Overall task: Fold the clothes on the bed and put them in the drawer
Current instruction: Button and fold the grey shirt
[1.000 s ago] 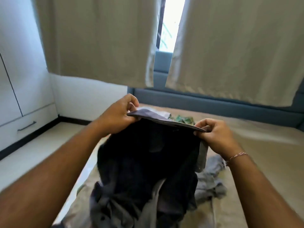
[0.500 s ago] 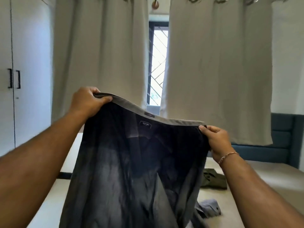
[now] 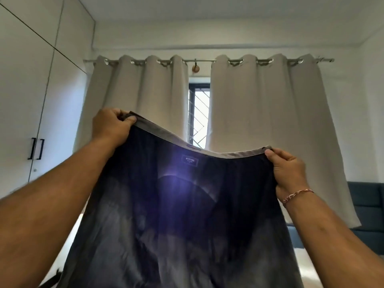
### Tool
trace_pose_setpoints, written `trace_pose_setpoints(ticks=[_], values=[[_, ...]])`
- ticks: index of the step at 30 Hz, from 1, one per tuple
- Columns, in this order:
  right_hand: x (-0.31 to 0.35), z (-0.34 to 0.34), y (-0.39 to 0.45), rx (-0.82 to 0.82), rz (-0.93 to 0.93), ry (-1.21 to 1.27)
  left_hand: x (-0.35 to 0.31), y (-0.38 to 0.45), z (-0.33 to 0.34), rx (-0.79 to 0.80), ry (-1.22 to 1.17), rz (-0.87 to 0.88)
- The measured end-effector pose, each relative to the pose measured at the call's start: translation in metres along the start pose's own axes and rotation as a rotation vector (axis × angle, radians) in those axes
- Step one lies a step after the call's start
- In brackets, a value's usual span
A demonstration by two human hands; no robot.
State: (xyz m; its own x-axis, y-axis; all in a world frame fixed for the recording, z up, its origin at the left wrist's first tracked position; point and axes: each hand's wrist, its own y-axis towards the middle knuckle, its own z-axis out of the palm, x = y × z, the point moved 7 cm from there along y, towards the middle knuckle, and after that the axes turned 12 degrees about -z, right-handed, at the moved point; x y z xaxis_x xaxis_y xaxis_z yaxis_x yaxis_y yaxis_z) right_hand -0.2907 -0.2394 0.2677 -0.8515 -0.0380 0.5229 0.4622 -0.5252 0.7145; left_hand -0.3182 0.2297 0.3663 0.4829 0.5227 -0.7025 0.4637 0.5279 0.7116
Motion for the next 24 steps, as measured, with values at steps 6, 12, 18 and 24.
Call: trace_pose_setpoints(ticks=[6,12,18,24], values=[[0.038,0.004,0.007,0.025,-0.053,0.175,-0.013,0.016,0.010,0.086,-0.118,-0.082],[-0.055,-0.017,-0.012,0.058,0.265,-0.192,0.077,0.005,0.054,0.131,0.347,-0.334],[-0.143,-0.041,-0.106,-0.074,0.317,-0.461,0.161,-0.116,0.113,0.192,0.041,-0.439],[-0.252,-0.119,-0.300,-0.157,0.687,-0.400,0.282,-0.328,0.130,0.360,-0.035,-0.562]])
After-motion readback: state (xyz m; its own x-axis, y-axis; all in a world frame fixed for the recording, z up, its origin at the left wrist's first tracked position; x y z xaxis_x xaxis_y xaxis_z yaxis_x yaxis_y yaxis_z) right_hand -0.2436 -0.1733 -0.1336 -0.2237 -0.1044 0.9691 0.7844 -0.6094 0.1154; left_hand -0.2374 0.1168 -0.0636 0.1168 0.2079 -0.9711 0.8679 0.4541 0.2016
